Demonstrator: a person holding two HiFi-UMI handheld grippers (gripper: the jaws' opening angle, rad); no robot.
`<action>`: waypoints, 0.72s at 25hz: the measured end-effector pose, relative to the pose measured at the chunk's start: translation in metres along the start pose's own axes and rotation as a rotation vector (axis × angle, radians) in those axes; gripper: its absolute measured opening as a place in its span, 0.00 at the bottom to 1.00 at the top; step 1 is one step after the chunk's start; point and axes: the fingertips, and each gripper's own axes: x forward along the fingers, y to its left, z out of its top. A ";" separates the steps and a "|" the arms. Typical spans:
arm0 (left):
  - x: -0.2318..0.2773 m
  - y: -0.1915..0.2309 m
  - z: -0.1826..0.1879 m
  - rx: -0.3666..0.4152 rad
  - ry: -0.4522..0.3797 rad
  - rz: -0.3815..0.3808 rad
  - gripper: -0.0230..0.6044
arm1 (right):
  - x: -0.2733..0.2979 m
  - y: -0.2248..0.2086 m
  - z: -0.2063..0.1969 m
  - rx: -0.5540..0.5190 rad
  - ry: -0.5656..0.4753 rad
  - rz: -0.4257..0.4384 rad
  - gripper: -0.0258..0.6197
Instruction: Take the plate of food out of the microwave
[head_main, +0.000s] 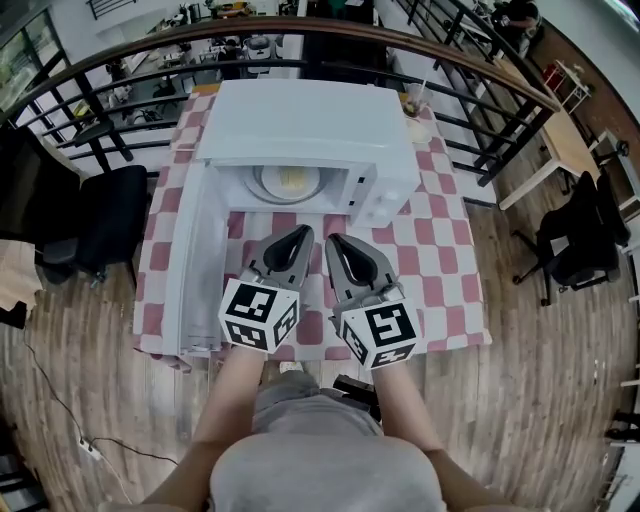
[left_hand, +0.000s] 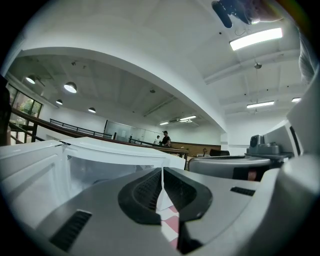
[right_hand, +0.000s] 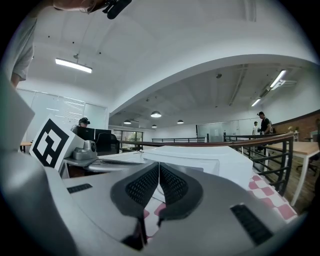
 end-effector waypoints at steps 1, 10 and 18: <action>0.003 0.003 -0.001 -0.005 0.008 0.001 0.04 | 0.003 -0.002 0.000 0.001 0.001 0.000 0.08; 0.024 0.027 -0.021 -0.128 0.041 0.045 0.47 | 0.019 -0.015 -0.005 0.008 0.006 0.020 0.08; 0.046 0.047 -0.041 -0.174 0.043 0.147 0.46 | 0.040 -0.035 -0.015 -0.005 0.026 0.099 0.08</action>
